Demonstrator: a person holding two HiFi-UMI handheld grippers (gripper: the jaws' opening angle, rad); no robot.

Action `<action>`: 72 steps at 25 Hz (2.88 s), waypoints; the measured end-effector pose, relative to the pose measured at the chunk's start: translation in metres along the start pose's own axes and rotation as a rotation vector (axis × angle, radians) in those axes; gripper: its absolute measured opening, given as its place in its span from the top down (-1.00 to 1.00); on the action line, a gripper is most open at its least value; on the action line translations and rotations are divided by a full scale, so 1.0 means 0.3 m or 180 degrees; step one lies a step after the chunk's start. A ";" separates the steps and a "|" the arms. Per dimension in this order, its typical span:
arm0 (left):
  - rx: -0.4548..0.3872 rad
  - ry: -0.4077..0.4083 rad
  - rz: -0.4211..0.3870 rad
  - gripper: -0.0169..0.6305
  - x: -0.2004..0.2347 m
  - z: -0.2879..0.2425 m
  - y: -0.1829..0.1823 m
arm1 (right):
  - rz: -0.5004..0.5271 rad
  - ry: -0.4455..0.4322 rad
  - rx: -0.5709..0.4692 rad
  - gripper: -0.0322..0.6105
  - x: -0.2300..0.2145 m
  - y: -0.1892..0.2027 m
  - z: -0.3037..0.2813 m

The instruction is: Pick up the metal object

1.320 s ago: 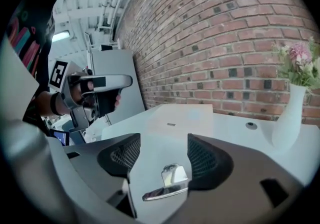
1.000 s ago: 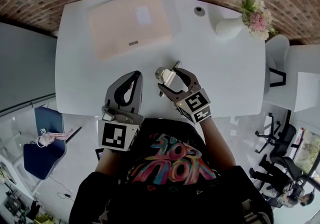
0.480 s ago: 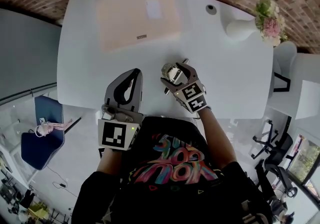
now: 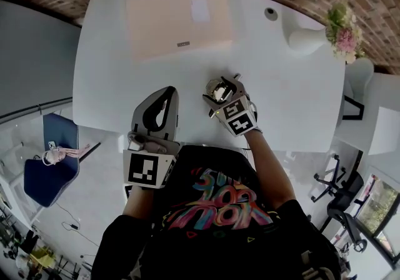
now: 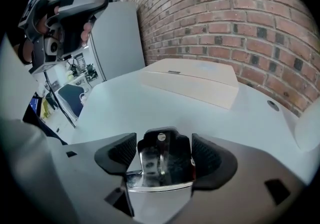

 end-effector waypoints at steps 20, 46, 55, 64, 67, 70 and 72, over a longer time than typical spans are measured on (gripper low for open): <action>-0.0066 -0.0043 -0.0003 0.86 0.034 0.014 -0.019 | 0.0141 0.0041 0.0143 -0.08 -0.008 0.021 -0.028; -0.0140 0.0067 -0.0123 0.86 0.008 0.021 -0.068 | -0.0186 0.0198 -0.0435 -0.08 -0.002 -0.118 0.162; -0.0228 0.0189 -0.0171 0.86 -0.040 0.017 -0.108 | -0.0298 0.0317 -0.0843 -0.08 -0.004 -0.208 0.344; -0.0306 0.0299 -0.0236 0.86 -0.091 0.007 -0.154 | -0.0259 0.0510 -0.1295 -0.08 -0.008 -0.269 0.586; -0.0312 0.0323 -0.0247 0.86 -0.101 0.002 -0.161 | -0.0321 0.0557 -0.1560 -0.08 -0.011 -0.297 0.659; -0.0316 0.0336 -0.0242 0.86 -0.104 -0.002 -0.166 | -0.0416 0.0594 -0.1703 -0.08 -0.020 -0.293 0.713; -0.0314 0.0346 -0.0242 0.86 -0.109 -0.005 -0.165 | -0.0471 0.0614 -0.1776 -0.08 -0.027 -0.284 0.743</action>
Point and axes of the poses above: the fingertips, and each gripper's own axes: z backward along the fingers, x to its left, y out of its underside, the point moved 6 cm from there along z, backward along the fingers, and after that the axes turned 3 degrees about z, right-handed, at the moved point
